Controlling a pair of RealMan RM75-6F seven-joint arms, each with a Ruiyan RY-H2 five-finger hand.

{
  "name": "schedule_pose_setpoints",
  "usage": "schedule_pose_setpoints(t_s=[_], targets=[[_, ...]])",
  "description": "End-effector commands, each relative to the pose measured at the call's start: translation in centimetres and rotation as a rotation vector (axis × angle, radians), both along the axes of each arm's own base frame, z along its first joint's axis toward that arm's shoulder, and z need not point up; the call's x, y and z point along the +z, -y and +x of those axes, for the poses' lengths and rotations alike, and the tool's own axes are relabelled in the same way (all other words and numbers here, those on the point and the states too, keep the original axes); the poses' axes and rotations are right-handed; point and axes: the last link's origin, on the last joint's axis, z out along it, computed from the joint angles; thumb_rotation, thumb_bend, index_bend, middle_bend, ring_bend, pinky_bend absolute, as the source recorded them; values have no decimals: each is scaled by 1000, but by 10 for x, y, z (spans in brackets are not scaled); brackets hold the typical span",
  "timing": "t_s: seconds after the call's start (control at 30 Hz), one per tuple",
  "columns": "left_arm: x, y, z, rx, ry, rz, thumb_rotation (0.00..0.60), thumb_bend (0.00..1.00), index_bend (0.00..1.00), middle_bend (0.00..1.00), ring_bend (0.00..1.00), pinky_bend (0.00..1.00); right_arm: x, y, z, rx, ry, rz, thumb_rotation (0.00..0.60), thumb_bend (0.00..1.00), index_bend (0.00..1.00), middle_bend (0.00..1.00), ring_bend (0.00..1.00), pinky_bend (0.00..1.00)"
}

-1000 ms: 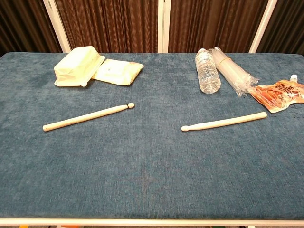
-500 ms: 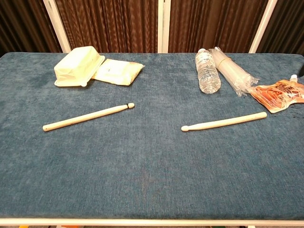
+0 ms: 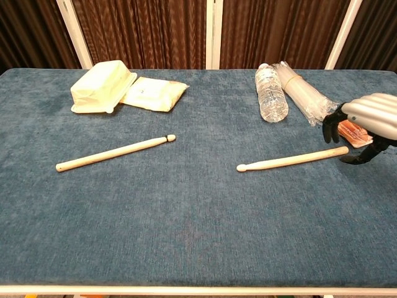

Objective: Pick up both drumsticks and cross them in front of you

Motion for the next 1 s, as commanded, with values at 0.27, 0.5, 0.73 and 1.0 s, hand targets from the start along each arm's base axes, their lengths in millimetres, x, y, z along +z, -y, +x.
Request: schedule_pose_setpoints(t_s=[0.27,0.5,0.73,1.0], targets=[[-1,0,-3,7,9,-1,600,58,236,195,93,76,-19,10,4,24,-28,11,600,215,469,486,266,259],[-1,1,-6,17,12,-4,600,58,236,195,93,76,-23,11,3,18,-39,33,600,291,479,498,272,259],[-2,1,-6,19,17,-4,600,58,236,195,93,76,-25,10,5,20,-39,36,600,292,490,506,281,259],[-4,0,-8,24,25,-15,600,58,236,195,93,76,-29,9,5,15,-43,37,600,317,537,543,316,265]])
